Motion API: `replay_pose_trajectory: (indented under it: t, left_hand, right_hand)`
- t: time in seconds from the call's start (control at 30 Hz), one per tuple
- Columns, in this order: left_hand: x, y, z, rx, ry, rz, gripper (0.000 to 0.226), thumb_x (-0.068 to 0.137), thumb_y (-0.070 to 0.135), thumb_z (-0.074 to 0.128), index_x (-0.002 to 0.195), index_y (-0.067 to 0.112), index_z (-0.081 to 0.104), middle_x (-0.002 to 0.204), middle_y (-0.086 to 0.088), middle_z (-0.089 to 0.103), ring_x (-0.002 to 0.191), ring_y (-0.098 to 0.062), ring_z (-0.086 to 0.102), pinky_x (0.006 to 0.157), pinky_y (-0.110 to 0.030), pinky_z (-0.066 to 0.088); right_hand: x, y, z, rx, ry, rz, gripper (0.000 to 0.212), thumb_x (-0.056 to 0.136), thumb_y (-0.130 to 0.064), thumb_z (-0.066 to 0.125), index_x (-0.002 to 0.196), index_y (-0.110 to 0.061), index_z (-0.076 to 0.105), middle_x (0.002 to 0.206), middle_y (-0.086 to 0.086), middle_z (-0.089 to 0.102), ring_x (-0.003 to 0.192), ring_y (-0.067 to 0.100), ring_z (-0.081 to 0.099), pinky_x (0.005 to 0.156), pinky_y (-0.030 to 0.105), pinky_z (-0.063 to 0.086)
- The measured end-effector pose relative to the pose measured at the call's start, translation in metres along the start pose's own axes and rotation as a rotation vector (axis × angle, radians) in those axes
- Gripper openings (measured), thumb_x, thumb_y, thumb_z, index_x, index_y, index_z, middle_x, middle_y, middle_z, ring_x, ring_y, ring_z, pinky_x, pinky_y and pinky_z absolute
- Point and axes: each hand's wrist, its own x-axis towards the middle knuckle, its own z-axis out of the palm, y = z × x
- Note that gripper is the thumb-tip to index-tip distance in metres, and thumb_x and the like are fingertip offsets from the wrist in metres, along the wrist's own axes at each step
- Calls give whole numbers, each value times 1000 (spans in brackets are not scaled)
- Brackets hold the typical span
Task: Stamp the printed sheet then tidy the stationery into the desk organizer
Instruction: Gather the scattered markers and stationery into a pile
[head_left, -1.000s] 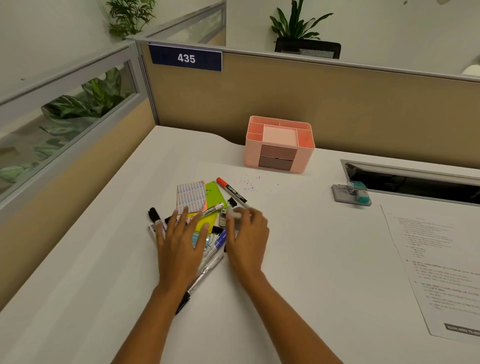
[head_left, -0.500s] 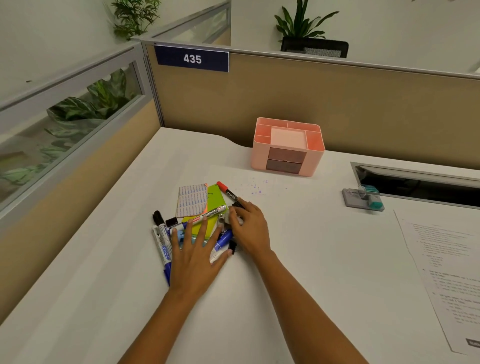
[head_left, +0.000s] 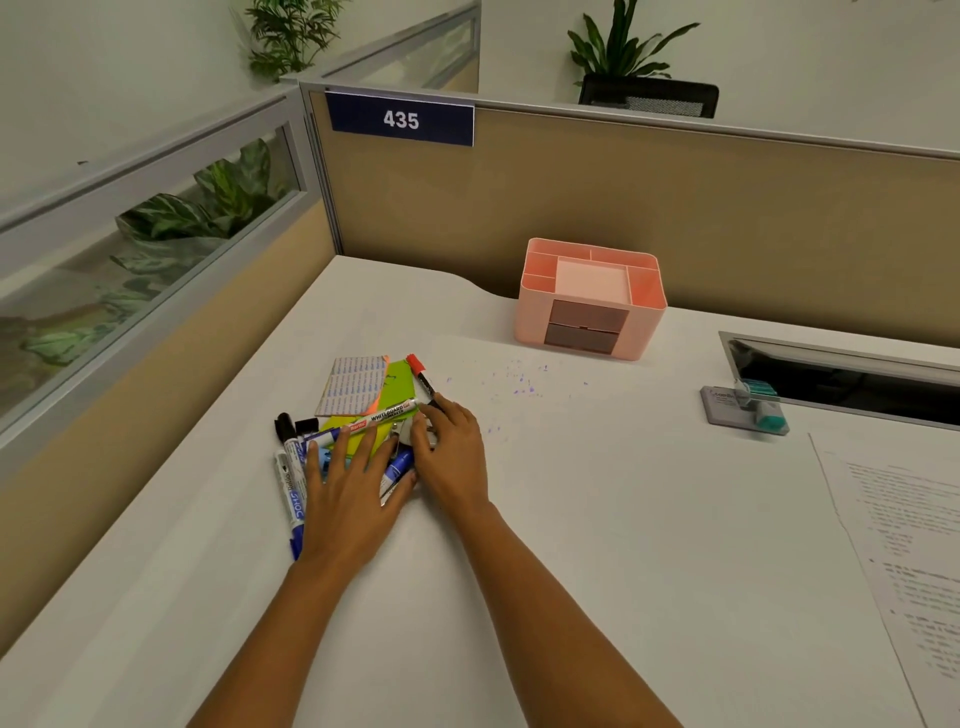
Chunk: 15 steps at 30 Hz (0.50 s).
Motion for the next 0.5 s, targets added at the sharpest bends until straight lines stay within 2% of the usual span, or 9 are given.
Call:
replay_pose_trajectory:
  t: [0.1, 0.2, 0.27, 0.4, 0.5]
  left_hand:
    - [0, 0, -1, -63, 38, -15, 92, 81, 72, -6, 133, 19, 49, 141, -6, 49, 138, -29, 36, 113, -53, 15]
    - [-2, 3, -2, -88, 94, -16, 90, 82, 71, -3, 132, 17, 48, 138, -6, 52, 136, -24, 38, 116, -47, 8]
    - [-5, 7, -3, -115, 127, -25, 81, 86, 67, 8, 130, 14, 50, 136, -7, 53, 135, -23, 41, 116, -45, 9]
    - [-12, 24, -5, -220, 168, -94, 52, 92, 37, 48, 133, 5, 48, 138, -15, 51, 135, -28, 39, 116, -45, 17]
    - [-17, 33, -6, -199, 185, -115, 47, 92, 27, 52, 133, 4, 47, 138, -17, 50, 135, -29, 40, 116, -47, 20]
  right_hand:
    - [1, 3, -4, 70, -40, 38, 42, 96, -36, 38, 127, -14, 57, 139, 4, 50, 130, 18, 41, 110, 24, 27]
    - [-4, 9, -14, 120, -1, 40, 33, 99, -27, 41, 124, -13, 56, 133, 2, 52, 126, 16, 43, 105, 22, 30]
    - [-10, 14, -23, 119, 28, 56, 30, 99, -26, 41, 121, -13, 57, 126, 2, 56, 120, 16, 45, 99, 17, 31]
    - [-21, 29, -50, 77, 71, 68, 27, 97, -25, 45, 118, -15, 59, 121, 2, 58, 116, 16, 47, 91, 13, 28]
    - [-31, 41, -74, 31, 96, 79, 28, 96, -26, 47, 118, -15, 59, 122, 2, 58, 117, 15, 47, 89, 9, 25]
